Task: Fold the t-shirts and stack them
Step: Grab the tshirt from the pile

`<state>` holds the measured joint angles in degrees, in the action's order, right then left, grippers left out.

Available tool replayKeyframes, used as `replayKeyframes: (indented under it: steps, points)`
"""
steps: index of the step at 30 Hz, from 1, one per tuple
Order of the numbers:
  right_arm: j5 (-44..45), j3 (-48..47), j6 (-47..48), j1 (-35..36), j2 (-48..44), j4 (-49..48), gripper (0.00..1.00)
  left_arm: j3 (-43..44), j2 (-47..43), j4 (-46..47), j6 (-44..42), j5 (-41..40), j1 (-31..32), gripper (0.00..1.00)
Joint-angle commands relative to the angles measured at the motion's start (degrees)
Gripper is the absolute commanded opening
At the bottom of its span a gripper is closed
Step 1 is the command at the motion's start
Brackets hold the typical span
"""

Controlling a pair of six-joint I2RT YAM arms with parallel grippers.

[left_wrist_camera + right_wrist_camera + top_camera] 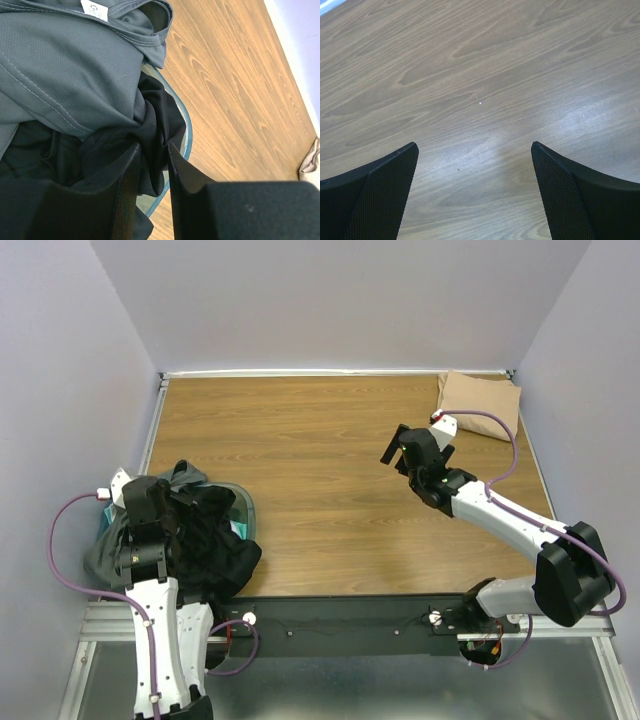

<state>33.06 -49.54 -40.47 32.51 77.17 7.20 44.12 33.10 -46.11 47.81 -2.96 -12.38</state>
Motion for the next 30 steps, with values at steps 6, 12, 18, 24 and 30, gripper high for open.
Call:
replayKeyframes:
  steps: [6,12,18,24,30]
  points:
    - [-0.5,-0.2,-0.6,-0.3,-0.6,2.0,1.0,0.1,-1.2,-1.4,0.4,2.7,-0.3,0.04]
    - [-0.3,-0.8,-0.4,-0.3,-0.6,2.2,1.0,4.1,-1.3,0.0,-0.1,4.4,-0.3,0.0]
    - [1.3,-1.5,0.4,-0.3,-0.9,2.3,1.0,7.6,-0.2,10.8,-1.5,12.2,-0.3,0.0]
    - [2.9,-3.5,1.5,-0.4,-0.5,2.3,1.0,16.8,5.5,17.3,-6.8,17.6,-0.3,0.0]
    - [4.6,-6.3,3.3,-0.3,0.6,2.2,1.0,24.8,11.0,29.1,-10.5,27.8,-0.2,0.0]
